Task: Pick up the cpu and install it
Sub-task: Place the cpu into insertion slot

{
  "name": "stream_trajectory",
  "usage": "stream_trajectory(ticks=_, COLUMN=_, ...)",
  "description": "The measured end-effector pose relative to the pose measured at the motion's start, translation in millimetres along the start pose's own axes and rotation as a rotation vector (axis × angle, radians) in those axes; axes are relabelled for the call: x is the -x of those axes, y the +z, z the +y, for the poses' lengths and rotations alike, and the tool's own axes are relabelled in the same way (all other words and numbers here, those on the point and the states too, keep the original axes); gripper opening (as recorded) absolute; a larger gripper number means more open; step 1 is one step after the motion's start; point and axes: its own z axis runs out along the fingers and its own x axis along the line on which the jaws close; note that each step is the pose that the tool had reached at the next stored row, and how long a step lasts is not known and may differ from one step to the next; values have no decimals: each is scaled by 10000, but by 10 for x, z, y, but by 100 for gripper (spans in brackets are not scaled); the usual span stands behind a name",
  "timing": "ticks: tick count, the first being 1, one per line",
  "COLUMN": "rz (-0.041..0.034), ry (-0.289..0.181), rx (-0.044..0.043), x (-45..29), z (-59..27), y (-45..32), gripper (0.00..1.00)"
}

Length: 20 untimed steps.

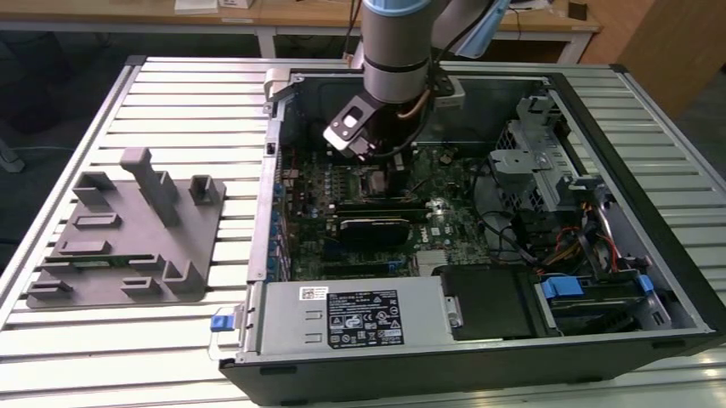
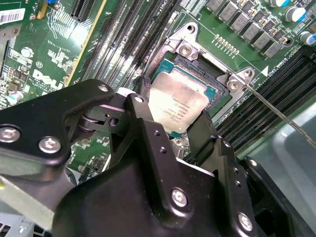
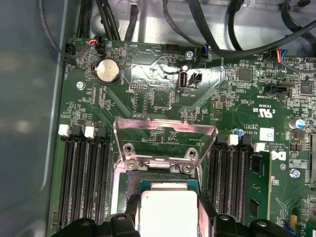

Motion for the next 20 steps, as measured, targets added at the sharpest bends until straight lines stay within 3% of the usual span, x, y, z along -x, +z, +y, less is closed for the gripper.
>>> stream_trajectory(ticks=20, rz=13, ry=6, rx=1, x=-54, z=-14, y=34, gripper=55)
